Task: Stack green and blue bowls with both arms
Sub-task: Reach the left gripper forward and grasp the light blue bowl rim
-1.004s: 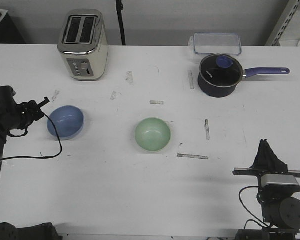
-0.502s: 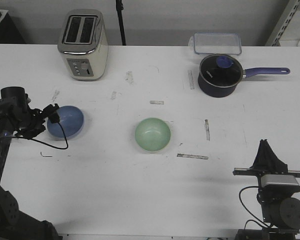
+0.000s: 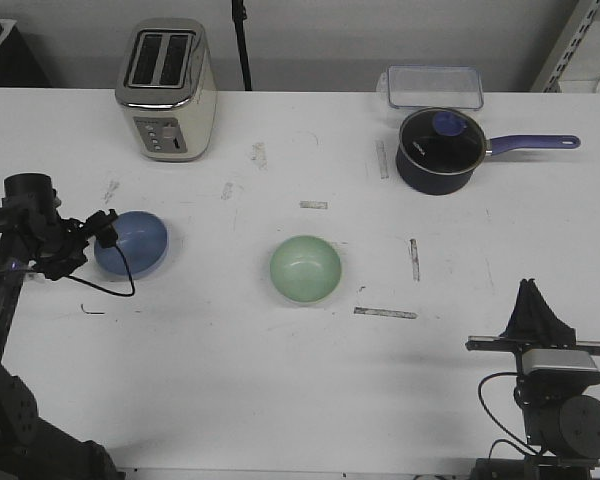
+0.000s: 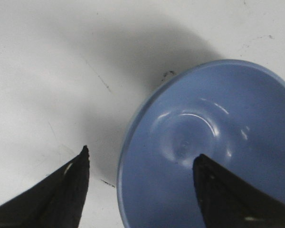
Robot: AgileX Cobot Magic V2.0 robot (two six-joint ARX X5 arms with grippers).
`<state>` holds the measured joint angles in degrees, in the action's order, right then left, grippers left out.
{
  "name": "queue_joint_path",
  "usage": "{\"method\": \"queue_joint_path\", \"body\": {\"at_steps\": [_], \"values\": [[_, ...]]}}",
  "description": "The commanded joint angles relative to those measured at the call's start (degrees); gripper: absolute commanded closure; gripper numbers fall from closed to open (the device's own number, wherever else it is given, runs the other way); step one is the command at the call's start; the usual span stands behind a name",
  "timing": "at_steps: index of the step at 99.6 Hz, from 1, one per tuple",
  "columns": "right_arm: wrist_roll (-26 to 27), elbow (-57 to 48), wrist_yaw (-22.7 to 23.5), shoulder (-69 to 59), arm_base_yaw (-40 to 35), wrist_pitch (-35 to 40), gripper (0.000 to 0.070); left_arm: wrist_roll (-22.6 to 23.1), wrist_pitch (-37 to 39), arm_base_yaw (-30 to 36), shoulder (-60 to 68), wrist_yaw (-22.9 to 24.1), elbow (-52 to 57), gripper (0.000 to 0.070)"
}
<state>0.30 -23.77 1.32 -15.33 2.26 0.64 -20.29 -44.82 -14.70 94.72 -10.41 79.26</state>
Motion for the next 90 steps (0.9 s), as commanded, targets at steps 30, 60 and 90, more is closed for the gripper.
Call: {"method": "queue_joint_path", "body": {"at_steps": [30, 60, 90], "values": [[0.3, 0.1, -0.1, 0.0, 0.0, -0.7, 0.0685, 0.8, 0.2, 0.5, 4.7, 0.0, 1.1, 0.0317], [0.3, 0.1, -0.1, 0.0, 0.0, -0.7, 0.0685, 0.8, 0.1, 0.5, 4.7, 0.1, 1.1, 0.0507], [0.3, 0.1, 0.0, 0.0, 0.0, -0.7, 0.0685, 0.7, -0.3, 0.5, 5.3, 0.1, 1.1, 0.063]]}}
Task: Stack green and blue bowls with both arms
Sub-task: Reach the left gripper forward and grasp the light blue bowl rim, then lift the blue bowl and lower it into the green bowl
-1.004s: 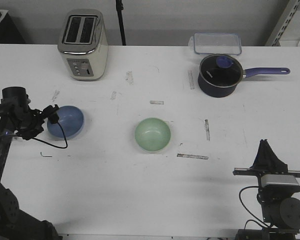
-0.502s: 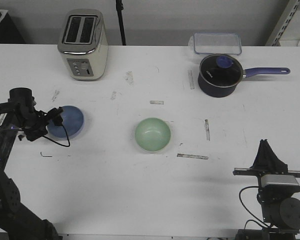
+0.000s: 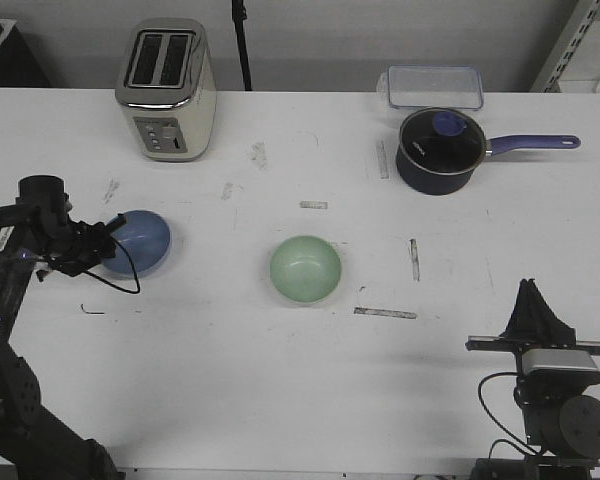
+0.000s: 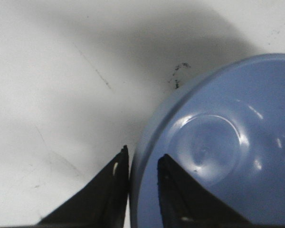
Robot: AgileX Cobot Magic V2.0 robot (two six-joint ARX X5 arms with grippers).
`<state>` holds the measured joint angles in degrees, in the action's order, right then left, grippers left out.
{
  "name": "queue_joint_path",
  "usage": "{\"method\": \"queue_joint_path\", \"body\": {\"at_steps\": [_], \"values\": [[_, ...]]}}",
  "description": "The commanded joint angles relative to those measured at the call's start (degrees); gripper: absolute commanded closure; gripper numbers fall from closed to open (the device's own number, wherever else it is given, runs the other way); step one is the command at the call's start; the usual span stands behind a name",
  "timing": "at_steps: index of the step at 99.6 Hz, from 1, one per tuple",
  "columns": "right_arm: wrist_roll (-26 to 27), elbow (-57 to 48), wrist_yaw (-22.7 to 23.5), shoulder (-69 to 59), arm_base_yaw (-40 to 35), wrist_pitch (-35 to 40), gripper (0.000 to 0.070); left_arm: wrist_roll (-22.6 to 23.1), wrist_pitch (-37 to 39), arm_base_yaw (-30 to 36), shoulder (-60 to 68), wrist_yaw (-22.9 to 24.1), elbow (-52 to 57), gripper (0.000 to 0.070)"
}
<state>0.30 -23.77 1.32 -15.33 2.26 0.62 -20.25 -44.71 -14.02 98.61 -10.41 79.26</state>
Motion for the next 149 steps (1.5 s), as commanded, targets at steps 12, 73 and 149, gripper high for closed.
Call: {"method": "queue_joint_path", "body": {"at_steps": [12, 73, 149], "values": [[0.3, 0.1, -0.1, 0.0, 0.0, -0.6, 0.0685, 0.7, -0.3, 0.0, 1.4, 0.1, 1.1, 0.07], [0.3, 0.1, -0.1, 0.0, 0.0, -0.6, 0.0685, -0.3, -7.4, 11.5, -2.1, -3.0, 10.4, 0.0699], [0.3, 0.1, 0.0, 0.0, 0.0, -0.6, 0.0685, -6.4, 1.8, 42.7, 3.8, -2.9, 15.2, 0.0699]]}}
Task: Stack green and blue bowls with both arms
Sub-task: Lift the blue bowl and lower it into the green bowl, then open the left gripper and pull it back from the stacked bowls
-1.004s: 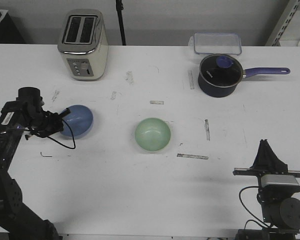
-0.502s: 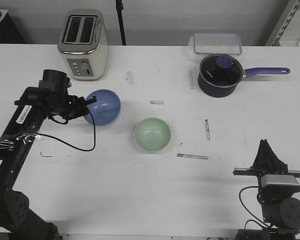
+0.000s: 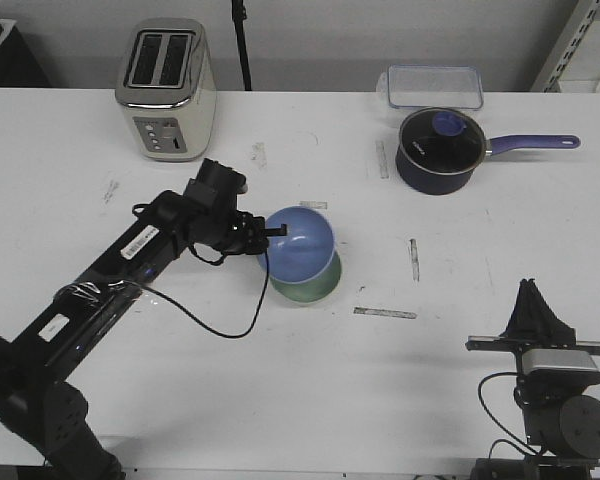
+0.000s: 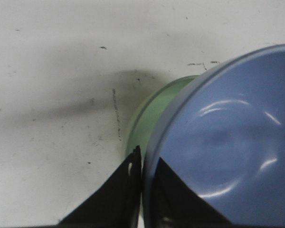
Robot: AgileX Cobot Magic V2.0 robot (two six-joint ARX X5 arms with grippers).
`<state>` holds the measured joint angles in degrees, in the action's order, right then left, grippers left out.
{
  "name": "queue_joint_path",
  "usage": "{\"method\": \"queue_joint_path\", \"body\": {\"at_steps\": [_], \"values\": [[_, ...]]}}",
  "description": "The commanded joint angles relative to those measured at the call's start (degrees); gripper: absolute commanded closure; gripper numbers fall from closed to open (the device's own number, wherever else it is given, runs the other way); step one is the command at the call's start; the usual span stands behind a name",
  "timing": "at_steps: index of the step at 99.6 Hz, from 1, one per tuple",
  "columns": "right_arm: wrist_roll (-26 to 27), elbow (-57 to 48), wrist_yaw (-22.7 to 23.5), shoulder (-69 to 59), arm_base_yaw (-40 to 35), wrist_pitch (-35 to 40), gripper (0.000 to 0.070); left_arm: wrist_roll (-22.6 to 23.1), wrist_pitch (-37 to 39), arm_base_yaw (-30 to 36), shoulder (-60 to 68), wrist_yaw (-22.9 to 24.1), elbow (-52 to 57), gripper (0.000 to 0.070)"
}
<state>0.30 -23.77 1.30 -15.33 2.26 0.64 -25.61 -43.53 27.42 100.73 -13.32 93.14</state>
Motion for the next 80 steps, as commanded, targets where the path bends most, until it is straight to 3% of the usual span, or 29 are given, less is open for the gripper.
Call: {"method": "queue_joint_path", "body": {"at_steps": [1, 24, 80], "values": [[0.3, 0.1, 0.0, 0.0, 0.0, -0.7, 0.0685, -1.1, 0.7, 1.3, 1.7, 0.0, 1.3, 0.0699], [0.3, 0.1, 0.0, 0.0, 0.0, -0.6, 0.0685, -1.1, 1.4, 3.3, 3.9, 2.1, 1.3, 0.0699], [0.3, 0.1, 0.0, 0.0, 0.0, -0.7, 0.0685, -0.7, 1.3, 4.5, 6.8, 1.7, 1.3, 0.0694]]}}
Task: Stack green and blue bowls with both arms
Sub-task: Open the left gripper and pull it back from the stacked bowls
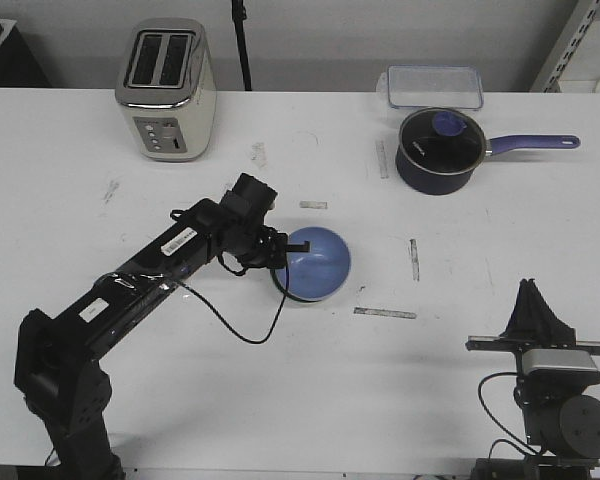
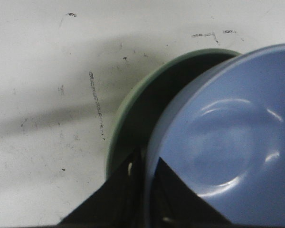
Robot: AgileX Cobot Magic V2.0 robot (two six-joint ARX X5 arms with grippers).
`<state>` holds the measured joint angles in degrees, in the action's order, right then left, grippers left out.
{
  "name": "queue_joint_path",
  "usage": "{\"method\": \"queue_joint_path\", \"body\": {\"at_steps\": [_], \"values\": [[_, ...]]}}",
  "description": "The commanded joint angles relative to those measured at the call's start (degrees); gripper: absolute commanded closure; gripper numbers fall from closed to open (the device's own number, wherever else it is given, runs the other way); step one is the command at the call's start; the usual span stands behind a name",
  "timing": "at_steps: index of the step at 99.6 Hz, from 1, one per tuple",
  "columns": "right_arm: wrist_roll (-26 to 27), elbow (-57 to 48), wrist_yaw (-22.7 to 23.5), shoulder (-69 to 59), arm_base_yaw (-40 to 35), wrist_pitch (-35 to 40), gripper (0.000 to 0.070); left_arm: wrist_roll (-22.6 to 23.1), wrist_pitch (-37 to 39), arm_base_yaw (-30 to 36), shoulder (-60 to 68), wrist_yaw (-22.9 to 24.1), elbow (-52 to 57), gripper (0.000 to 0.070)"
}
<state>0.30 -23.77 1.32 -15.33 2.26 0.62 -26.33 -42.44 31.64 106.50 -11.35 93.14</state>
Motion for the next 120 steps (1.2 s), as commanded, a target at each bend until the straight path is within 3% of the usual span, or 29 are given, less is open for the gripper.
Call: {"method": "queue_joint_path", "body": {"at_steps": [1, 21, 65, 79, 104, 113, 120], "values": [[0.3, 0.1, 0.0, 0.0, 0.0, -0.6, 0.0685, 0.0, 0.2, 0.3, 1.0, -0.3, 1.3, 0.0693], [0.3, 0.1, -0.1, 0.0, 0.0, -0.6, 0.0685, 0.0, 0.3, 0.2, 1.0, -0.3, 1.3, 0.0526], [0.3, 0.1, 0.0, 0.0, 0.0, -0.6, 0.0685, -0.1, 0.5, -2.1, -3.5, -0.3, 1.3, 0.0521], [0.3, 0.1, -0.1, 0.0, 0.0, -0.6, 0.0685, 0.2, 0.5, -3.2, -5.9, -0.3, 1.3, 0.0406], [0.3, 0.1, -0.1, 0.0, 0.0, -0.6, 0.0685, 0.4, 2.2, -7.2, -13.0, 0.0, -0.5, 0.0416], [0.3, 0.1, -0.1, 0.0, 0.0, -0.6, 0.0685, 1.0, 5.5, -9.4, -17.2, 2.4, -3.7, 0.0421], [0.3, 0.1, 0.0, 0.0, 0.0, -0.6, 0.0685, 3.2, 9.6, -11.3, -21.2, 4.2, -7.7, 0.047]]}}
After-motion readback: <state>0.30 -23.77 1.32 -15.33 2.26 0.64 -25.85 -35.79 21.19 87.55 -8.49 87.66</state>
